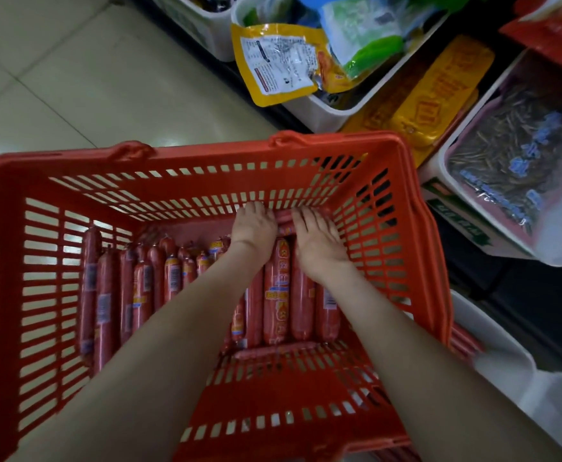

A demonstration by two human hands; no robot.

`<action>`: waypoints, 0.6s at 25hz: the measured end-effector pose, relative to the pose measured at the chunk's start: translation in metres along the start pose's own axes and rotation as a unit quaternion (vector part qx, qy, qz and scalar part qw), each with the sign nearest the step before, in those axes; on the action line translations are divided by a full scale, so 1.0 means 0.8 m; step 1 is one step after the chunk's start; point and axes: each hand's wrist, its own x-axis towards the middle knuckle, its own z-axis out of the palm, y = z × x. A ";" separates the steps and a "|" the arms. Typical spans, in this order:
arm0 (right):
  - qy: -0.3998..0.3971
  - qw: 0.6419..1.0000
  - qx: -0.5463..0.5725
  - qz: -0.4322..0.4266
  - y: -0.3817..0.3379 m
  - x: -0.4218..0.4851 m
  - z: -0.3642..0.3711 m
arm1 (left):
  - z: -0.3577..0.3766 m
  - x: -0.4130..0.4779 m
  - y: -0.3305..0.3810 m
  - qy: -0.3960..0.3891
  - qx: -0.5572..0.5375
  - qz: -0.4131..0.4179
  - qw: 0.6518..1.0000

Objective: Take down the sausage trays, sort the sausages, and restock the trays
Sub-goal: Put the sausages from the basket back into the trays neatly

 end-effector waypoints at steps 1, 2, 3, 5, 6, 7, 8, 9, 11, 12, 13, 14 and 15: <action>0.006 1.000 0.003 0.000 0.000 -0.002 0.002 | 0.003 0.000 0.002 0.009 -0.007 -0.005 1.000; 0.014 1.000 0.004 0.001 -0.002 -0.004 0.004 | 0.005 -0.002 0.003 0.021 -0.013 -0.013 1.000; 0.022 1.000 0.007 0.001 -0.003 -0.006 0.007 | 0.008 -0.004 0.005 0.038 -0.019 -0.023 0.999; 0.037 0.999 0.013 -0.002 -0.005 -0.011 0.011 | 0.014 -0.013 0.010 0.065 -0.043 -0.044 0.996; 0.045 0.999 0.018 -0.007 -0.005 -0.012 0.011 | 0.017 -0.019 0.012 0.073 -0.060 -0.046 0.994; 0.050 0.998 0.026 -0.016 -0.006 -0.013 0.011 | 0.020 -0.024 0.012 0.082 -0.070 -0.040 0.993; 0.051 0.998 0.036 -0.025 -0.007 -0.012 0.009 | 0.023 -0.028 0.012 0.093 -0.070 -0.031 0.993; 0.050 0.997 0.044 -0.033 -0.009 -0.010 0.007 | 0.023 -0.029 0.010 0.108 -0.061 -0.020 0.992; 0.044 0.997 0.038 -0.047 -0.010 -0.002 0.003 | 0.021 -0.034 0.008 0.126 -0.041 0.016 0.991; 0.037 0.997 0.031 -0.052 -0.010 0.002 0.000 | 0.020 -0.039 0.009 0.124 -0.033 0.039 0.991; 0.026 0.998 0.025 -0.054 -0.011 0.006 -0.002 | 0.022 -0.044 0.010 0.118 -0.024 0.059 0.991; 0.012 0.998 0.019 -0.056 -0.011 0.008 -0.002 | 0.025 -0.052 0.011 0.113 -0.018 0.068 0.991; -0.005 0.998 0.012 -0.058 -0.012 0.009 0.000 | 0.030 -0.059 0.008 0.115 -0.016 0.067 0.991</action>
